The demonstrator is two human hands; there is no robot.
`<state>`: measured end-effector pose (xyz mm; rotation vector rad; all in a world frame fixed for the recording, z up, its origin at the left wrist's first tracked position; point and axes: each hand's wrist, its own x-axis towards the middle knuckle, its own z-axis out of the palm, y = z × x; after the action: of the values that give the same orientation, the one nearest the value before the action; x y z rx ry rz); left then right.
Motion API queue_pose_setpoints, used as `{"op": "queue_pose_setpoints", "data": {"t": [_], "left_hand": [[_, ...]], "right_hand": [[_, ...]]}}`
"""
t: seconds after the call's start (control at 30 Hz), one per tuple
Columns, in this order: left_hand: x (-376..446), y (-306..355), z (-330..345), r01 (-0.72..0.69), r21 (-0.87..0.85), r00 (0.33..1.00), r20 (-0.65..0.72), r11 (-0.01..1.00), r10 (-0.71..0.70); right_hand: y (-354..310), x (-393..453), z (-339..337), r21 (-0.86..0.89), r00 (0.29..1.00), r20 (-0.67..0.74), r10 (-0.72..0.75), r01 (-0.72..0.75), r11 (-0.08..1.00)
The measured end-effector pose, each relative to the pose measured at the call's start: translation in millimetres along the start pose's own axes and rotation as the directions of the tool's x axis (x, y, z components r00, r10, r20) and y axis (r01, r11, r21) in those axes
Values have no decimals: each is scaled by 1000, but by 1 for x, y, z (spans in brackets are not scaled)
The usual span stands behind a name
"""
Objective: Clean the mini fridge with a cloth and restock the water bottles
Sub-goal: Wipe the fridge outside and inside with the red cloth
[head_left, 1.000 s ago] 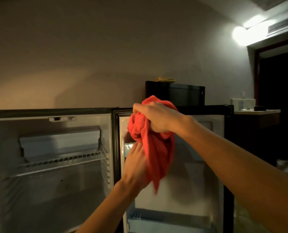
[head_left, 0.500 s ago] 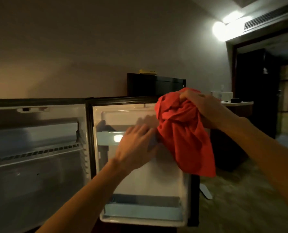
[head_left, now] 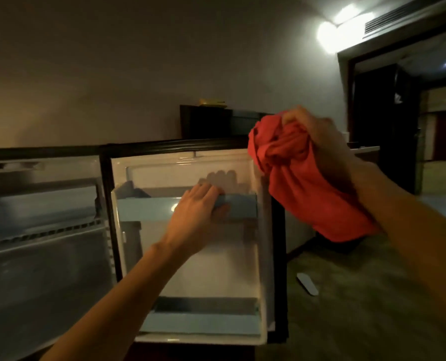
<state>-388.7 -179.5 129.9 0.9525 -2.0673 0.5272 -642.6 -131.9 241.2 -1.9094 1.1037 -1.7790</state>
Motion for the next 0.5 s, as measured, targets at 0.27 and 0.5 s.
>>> {"op": "queue_pose_setpoints", "data": {"t": [0.27,0.5], "left_hand": [[6,7,5,50,-46,998,-38,998,-52],[3,9,9,73,-67,994,-70,995,-78]], "right_hand": [[56,-42,30,418,953,92,288,-300,857],[99,-101,30,277,908,-8,419,-400,873]]}}
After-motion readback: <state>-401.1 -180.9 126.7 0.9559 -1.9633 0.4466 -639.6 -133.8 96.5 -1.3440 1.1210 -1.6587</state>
